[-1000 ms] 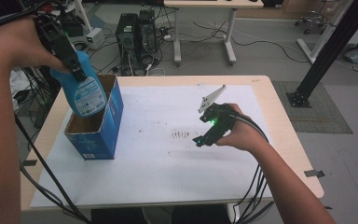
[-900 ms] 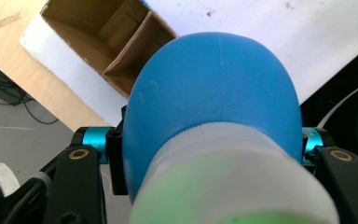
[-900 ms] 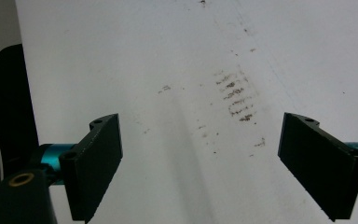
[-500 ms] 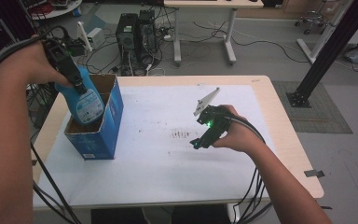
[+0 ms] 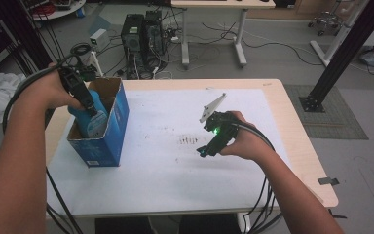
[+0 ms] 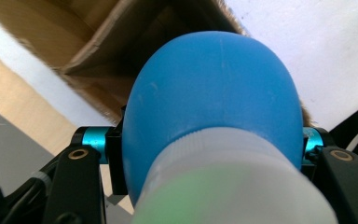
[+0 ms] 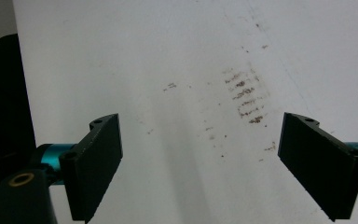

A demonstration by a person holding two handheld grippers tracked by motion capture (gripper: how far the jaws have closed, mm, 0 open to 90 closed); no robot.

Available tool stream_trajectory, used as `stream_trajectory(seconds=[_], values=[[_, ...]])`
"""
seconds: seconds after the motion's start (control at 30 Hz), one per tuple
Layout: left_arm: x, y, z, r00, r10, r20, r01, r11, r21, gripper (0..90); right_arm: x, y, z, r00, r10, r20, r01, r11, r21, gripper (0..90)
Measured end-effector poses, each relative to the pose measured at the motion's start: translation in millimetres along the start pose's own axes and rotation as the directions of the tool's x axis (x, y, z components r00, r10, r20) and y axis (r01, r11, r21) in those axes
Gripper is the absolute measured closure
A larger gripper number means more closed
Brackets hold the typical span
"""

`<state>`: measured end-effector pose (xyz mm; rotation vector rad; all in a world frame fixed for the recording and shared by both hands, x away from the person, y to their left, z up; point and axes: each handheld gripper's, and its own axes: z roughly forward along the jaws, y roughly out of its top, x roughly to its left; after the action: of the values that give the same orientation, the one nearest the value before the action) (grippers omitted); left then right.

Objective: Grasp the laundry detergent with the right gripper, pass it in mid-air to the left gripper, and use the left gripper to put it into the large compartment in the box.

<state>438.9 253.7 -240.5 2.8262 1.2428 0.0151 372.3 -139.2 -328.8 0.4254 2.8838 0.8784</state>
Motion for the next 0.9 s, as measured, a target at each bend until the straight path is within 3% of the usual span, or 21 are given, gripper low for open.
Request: stream_trajectory(seconds=[0.03,0.17,0.23,0.27,0.4,0.43,0.63,0.73,0.77,0.9], values=[[-0.2,-0.2,11.3,1.0000,-0.006,0.001,0.006,0.9999,0.009,39.1,0.6,0.1,1.0,1.0000,0.003,-0.001,-0.003,1.000,0.002,13.0],[1.5,-1.2,27.0,1.0000,0.005,0.006,-0.005,0.9998,0.018,39.0,1.7,-0.5,4.5,1.0000,0.001,-0.004,-0.001,1.000,0.010,13.0],[1.0,-1.9,34.2,0.9999,-0.014,0.006,0.014,0.9999,0.008,39.1,1.7,-0.6,5.1,1.0000,0.001,-0.006,-0.001,1.000,0.013,13.0],[2.6,-1.8,38.9,1.0000,-0.007,0.003,0.006,0.9997,0.025,39.1,1.9,-0.3,5.4,1.0000,0.005,-0.005,-0.005,1.000,0.013,13.0],[1.0,-1.2,44.4,0.9999,-0.015,0.004,0.015,0.9998,0.012,39.1,1.7,0.1,5.9,1.0000,-0.001,-0.005,0.001,1.000,0.010,13.0],[1.3,0.8,50.3,1.0000,-0.003,0.008,0.003,0.9995,0.033,39.0,2.3,0.4,7.4,1.0000,0.000,-0.004,0.000,1.000,0.011,13.0],[0.2,2.2,60.9,0.9999,-0.013,0.000,0.013,0.9994,0.033,39.0,2.4,-1.2,10.3,0.9999,-0.003,-0.012,0.003,1.000,0.011,13.0],[-0.3,2.3,61.8,0.9998,-0.017,-0.001,0.017,0.9996,0.021,39.1,2.3,-2.1,10.9,0.9999,0.002,-0.013,-0.002,1.000,0.012,13.0],[0.3,2.5,61.6,1.0000,-0.003,-0.002,0.003,0.9990,0.045,39.1,2.0,-2.5,11.2,0.9999,0.002,-0.014,-0.002,1.000,0.011,13.0],[-0.9,2.8,61.5,1.0000,-0.002,-0.003,0.002,0.9988,0.048,38.8,1.5,-2.6,11.6,0.9998,0.004,-0.017,-0.004,1.000,0.006,13.0]])
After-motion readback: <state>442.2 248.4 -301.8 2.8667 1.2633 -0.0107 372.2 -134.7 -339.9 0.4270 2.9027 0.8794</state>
